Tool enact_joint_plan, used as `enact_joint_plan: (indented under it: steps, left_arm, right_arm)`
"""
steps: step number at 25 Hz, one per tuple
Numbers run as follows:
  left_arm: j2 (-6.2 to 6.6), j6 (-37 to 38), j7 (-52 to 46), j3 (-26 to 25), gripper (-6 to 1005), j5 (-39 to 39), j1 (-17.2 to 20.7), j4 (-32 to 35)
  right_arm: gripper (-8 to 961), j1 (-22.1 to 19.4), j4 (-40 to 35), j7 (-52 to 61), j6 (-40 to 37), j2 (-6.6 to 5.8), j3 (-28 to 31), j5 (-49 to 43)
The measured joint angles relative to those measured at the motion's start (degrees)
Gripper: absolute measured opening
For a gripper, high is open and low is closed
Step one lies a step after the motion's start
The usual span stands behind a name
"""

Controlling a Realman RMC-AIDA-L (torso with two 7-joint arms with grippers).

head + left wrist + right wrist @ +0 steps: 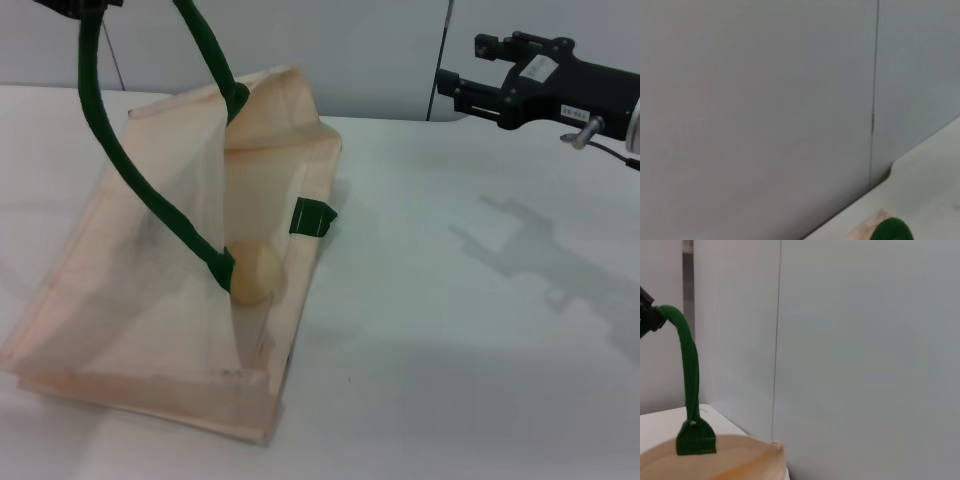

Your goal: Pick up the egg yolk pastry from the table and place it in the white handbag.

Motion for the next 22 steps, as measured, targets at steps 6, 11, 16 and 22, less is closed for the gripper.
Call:
enact_joint_plan:
  steps: [6, 11, 16, 22]
  left_arm:
    - [-0.01, 2.1, 0.2, 0.0, 133, 0.2, 0.4, -1.1]
    - [-0.01, 2.6, 0.5, 0.0, 179, 0.6, 0.1, -3.6]
    - [0.13, 3.5, 0.9, 0.4, 292, 0.8, -0.2, -6.7]
    - [-0.05, 9.2, 1.6, 0.3, 351, -0.1, 0.8, -11.9]
  right_arm:
    - [683, 0.0, -0.4, 0.0, 0.3, 0.21, 0.6, -0.7]
    - [682, 0.1, -0.4, 0.6, 0.3, 0.23, 1.0, -0.8]
    - [681, 0.3, -0.5, 0.8, 0.3, 0.24, 1.0, -1.0]
    - [680, -0.4, -0.3, 1.4, 0.2, 0.63, 3.2, -1.0]
